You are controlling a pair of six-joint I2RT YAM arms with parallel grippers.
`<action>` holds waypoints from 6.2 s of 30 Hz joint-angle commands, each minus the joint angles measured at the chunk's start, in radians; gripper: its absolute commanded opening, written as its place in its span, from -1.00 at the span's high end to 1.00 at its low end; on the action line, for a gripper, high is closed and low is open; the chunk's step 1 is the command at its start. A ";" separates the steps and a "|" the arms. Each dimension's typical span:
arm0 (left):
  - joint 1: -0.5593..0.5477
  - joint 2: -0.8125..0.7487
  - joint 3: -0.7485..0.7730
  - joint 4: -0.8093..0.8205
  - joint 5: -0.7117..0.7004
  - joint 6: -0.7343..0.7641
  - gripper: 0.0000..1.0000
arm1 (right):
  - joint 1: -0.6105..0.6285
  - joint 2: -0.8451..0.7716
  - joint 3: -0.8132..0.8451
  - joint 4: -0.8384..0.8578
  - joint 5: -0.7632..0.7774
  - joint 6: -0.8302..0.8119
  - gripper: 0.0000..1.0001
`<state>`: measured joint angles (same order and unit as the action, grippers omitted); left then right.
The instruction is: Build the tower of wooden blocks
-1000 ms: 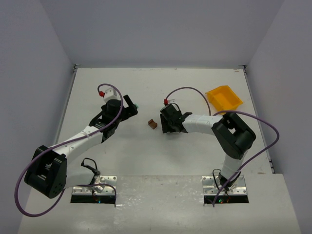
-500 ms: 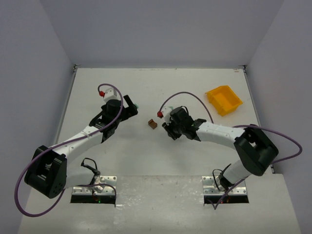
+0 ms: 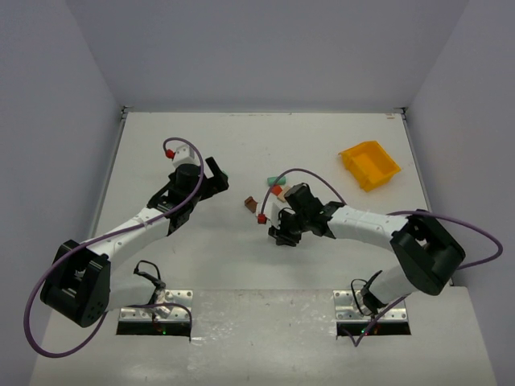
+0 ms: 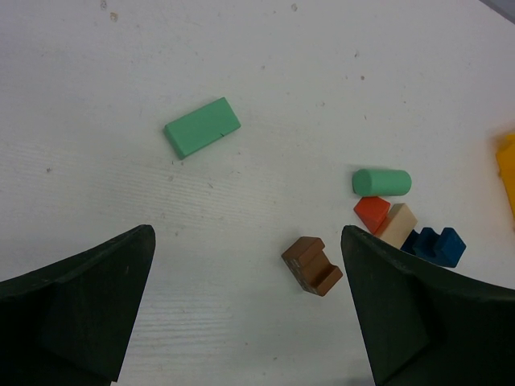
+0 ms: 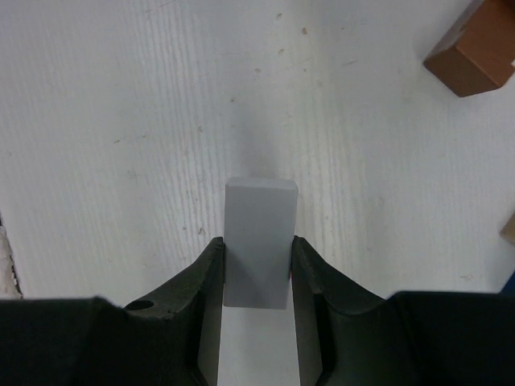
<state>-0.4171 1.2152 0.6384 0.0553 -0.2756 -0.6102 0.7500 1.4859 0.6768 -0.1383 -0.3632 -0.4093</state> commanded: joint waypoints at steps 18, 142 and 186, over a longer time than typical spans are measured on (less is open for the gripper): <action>0.008 -0.005 0.004 0.044 0.003 0.009 -1.00 | 0.088 0.239 0.165 0.017 0.084 0.010 0.75; 0.009 -0.157 -0.046 0.012 -0.056 -0.013 -1.00 | 0.113 -0.141 -0.008 -0.209 0.696 1.399 0.50; 0.009 -0.156 -0.055 0.028 -0.044 -0.013 -1.00 | 0.187 0.052 0.064 -0.144 0.694 1.483 -0.21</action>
<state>-0.4171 1.0657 0.5884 0.0414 -0.3268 -0.6182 0.9272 1.5375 0.7059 -0.2911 0.3104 1.0490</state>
